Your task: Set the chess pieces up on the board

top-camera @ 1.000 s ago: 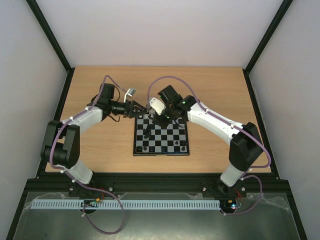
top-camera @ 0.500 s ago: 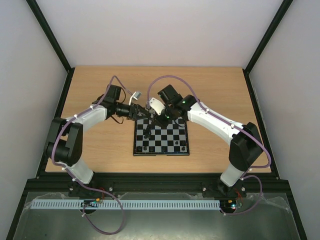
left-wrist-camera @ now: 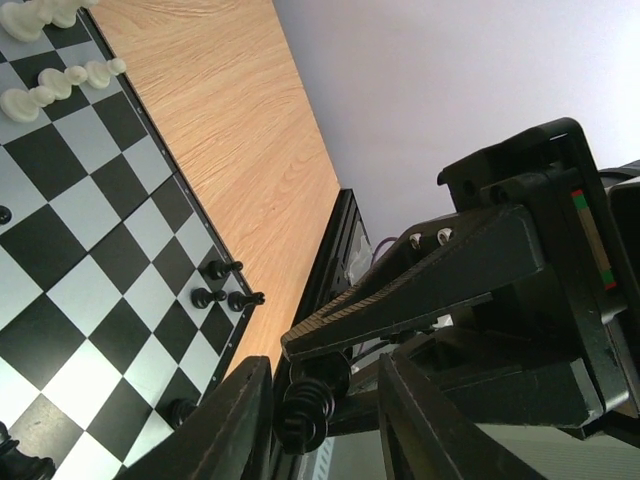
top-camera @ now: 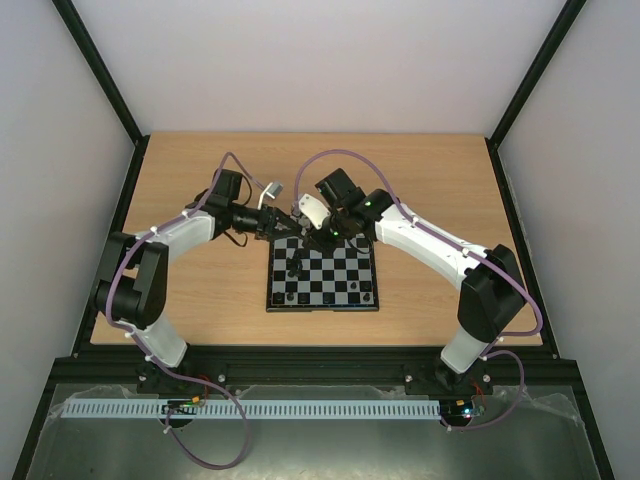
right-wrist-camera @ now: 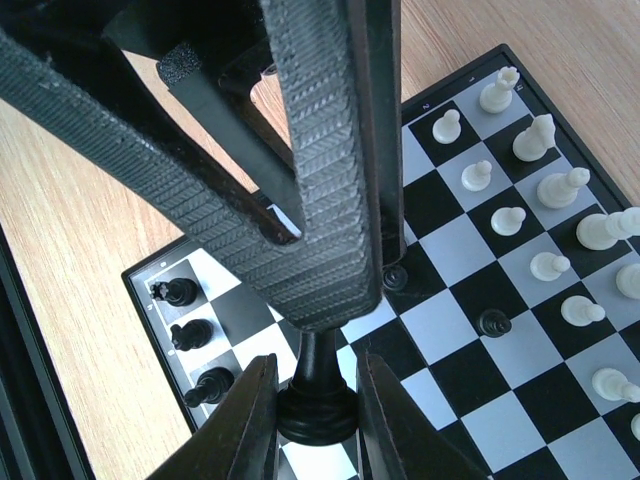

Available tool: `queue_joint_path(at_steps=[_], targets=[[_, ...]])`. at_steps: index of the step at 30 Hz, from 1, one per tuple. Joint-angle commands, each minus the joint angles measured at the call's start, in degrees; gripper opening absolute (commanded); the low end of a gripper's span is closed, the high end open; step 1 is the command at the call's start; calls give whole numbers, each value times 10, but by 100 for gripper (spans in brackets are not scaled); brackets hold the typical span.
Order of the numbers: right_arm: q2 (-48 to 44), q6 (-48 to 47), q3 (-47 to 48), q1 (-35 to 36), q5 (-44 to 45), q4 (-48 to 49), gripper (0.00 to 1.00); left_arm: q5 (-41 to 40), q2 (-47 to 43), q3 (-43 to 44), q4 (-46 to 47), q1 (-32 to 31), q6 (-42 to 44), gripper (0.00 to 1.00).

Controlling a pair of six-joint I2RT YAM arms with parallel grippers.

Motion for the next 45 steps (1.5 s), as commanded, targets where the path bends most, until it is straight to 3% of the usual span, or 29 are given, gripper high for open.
queue_joint_path(at_steps=[1, 9, 13, 19, 21, 27, 34, 45], targets=[[-7, 9, 15, 3, 7, -12, 10, 18, 4, -5, 10, -5, -1, 30], [-7, 17, 13, 4, 11, -7, 10, 12, 2, -9, -1, -8, 9, 24], [-7, 18, 12, 4, 14, -5, 10, 9, -2, -10, -4, -10, 13, 15], [-7, 21, 10, 4, 19, -2, 10, 1, -9, -7, -15, -13, 21, 9], [-8, 18, 8, 3, 25, -4, 16, -12, -13, -3, -29, -13, 33, 8], [-55, -19, -30, -8, 41, -28, 41, -93, -34, 36, -122, -13, 131, 6], [-213, -42, -175, -78, 35, -13, 54, -232, -57, 89, -235, -44, 292, 6], [-267, -14, -280, -159, 76, 27, 54, -451, -47, 120, -327, -230, 508, 5]])
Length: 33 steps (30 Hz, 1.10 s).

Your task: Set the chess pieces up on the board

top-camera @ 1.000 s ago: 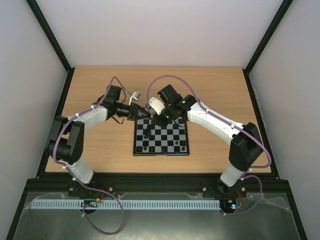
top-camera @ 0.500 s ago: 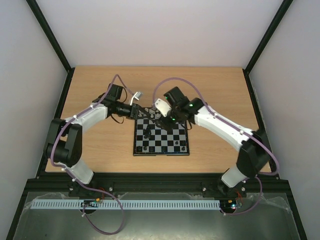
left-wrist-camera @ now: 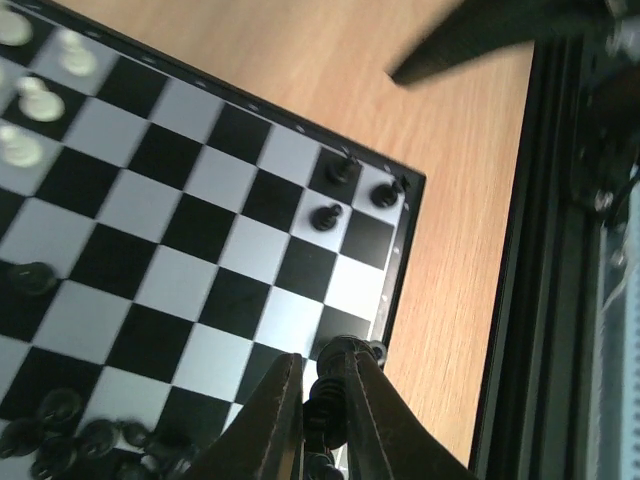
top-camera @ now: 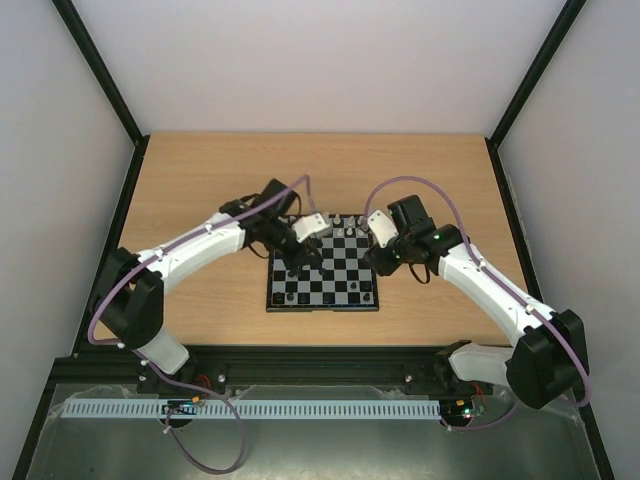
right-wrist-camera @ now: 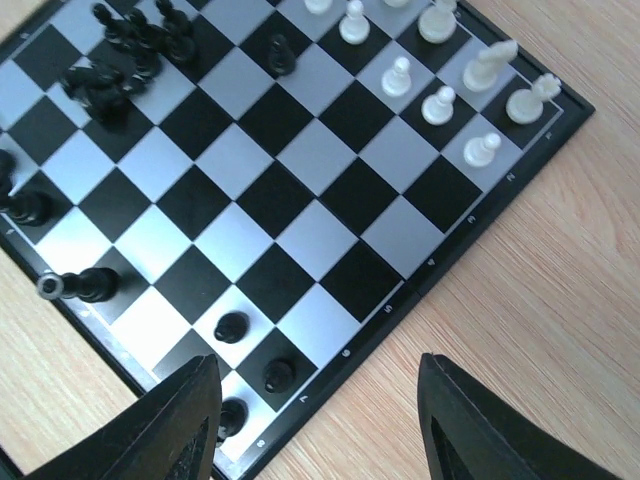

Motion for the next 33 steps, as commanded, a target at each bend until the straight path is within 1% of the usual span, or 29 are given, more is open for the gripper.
queue_joint_path(at_steps=[1, 6, 13, 24, 33], targets=[[-17, 9, -19, -19, 16, 14, 54, -109, 5, 13, -52, -61, 114, 5], [-32, 6, -27, -23, 20, 9, 54, -166, 19, 6, -53, -116, 157, 5], [-40, 6, -33, -24, 18, 13, 53, -222, 29, -13, -46, -148, 186, 5], [-37, 2, -35, -24, 16, 15, 53, -209, 48, -25, -44, -156, 182, 5], [-39, -3, -34, -25, 20, 10, 53, -218, 64, -30, -37, -161, 177, 5]])
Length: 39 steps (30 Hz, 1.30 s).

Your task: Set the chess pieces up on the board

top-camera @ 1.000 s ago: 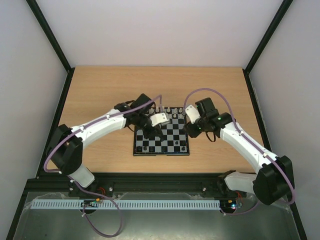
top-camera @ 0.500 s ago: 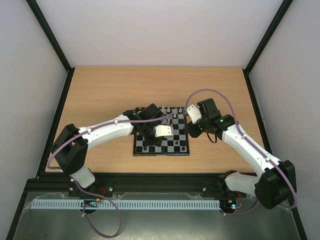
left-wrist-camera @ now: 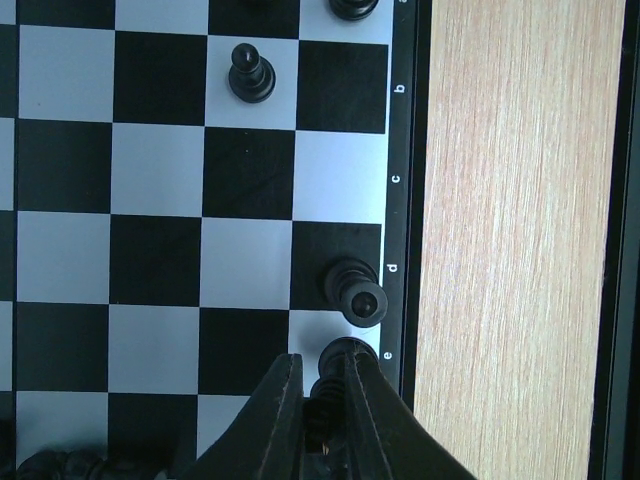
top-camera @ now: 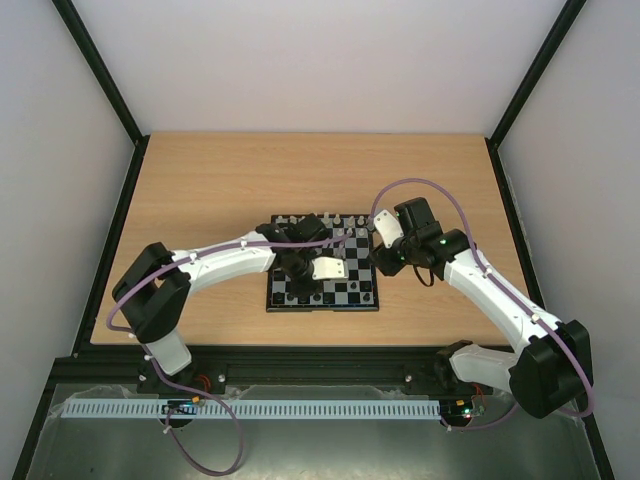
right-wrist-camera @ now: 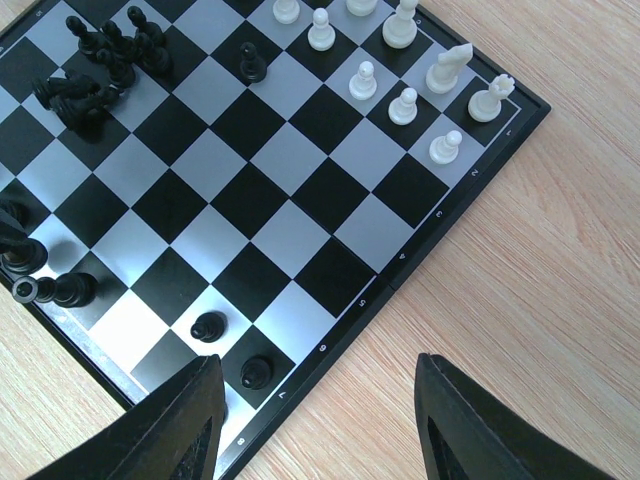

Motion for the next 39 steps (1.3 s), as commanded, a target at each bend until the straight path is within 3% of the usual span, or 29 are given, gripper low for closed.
queue_joint_path(at_steps=[1, 13, 25, 39], targets=[[-10, -7, -6, -4, 5, -8, 53, -11, 7, -10, 3, -6, 2, 5], [-5, -3, -8, -4, 1, -3, 52, -31, 21, -14, 11, -7, -11, 7], [-2, -4, -6, -4, -3, -3, 52, -30, 19, -14, 7, -8, -9, 23], [4, -4, -4, -4, -8, -3, 52, 41, 41, 6, -55, -7, 15, 20]])
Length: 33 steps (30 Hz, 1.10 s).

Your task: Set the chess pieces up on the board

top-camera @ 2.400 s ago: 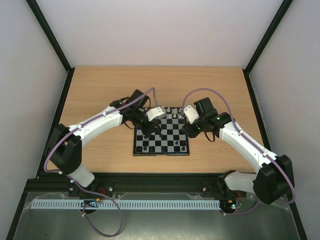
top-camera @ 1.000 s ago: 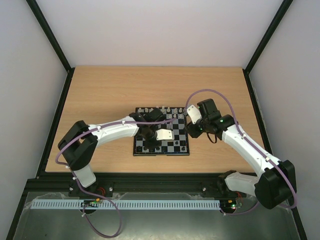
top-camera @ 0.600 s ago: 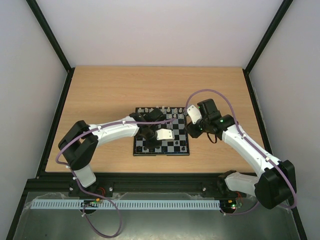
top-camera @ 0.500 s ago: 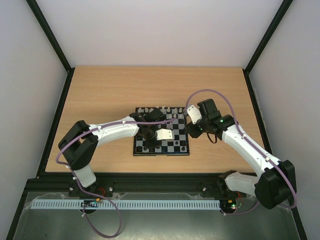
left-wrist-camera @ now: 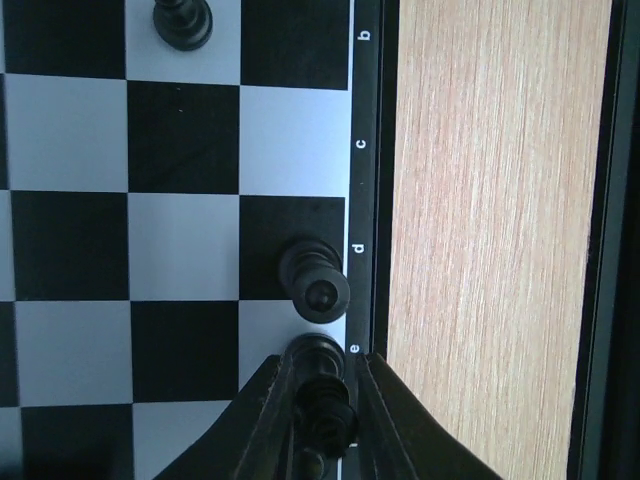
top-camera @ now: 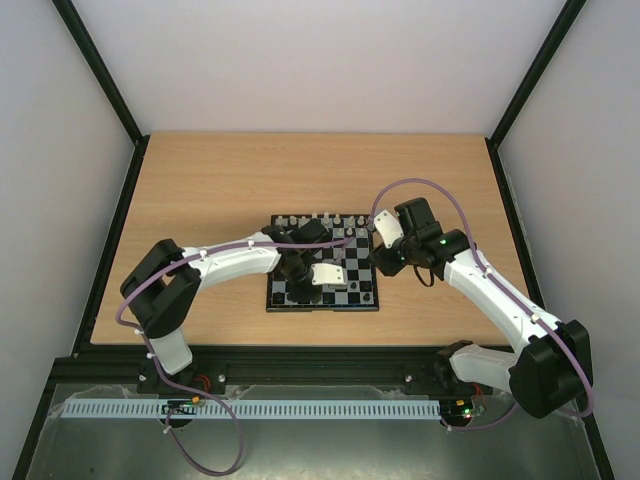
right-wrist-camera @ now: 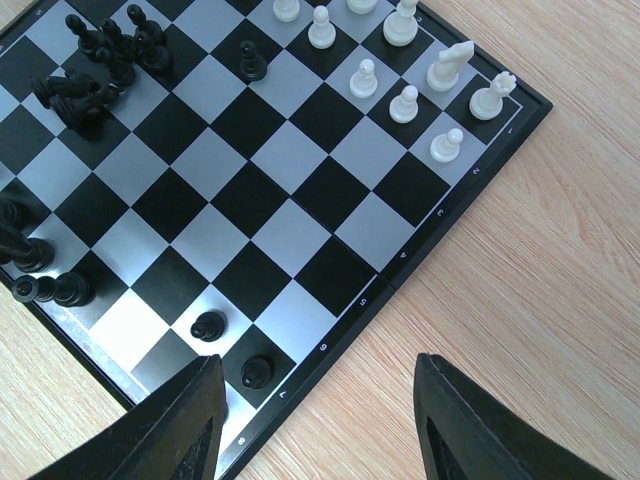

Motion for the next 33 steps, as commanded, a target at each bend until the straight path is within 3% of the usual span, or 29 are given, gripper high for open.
queue_joint_path(at_steps=[1, 8, 24, 33], targets=[[3, -3, -2, -2, -6, -4, 52, 32, 18, 10, -38, -5, 7, 20], [6, -2, -2, -2, -8, 1, 53, 17, 13, 6, -25, -6, -2, 21], [3, 0, -6, -2, -5, 3, 52, -24, 17, 12, 16, -4, -30, 11], [5, -1, -3, -2, -8, 3, 52, 3, 11, 9, -3, -5, -19, 23]])
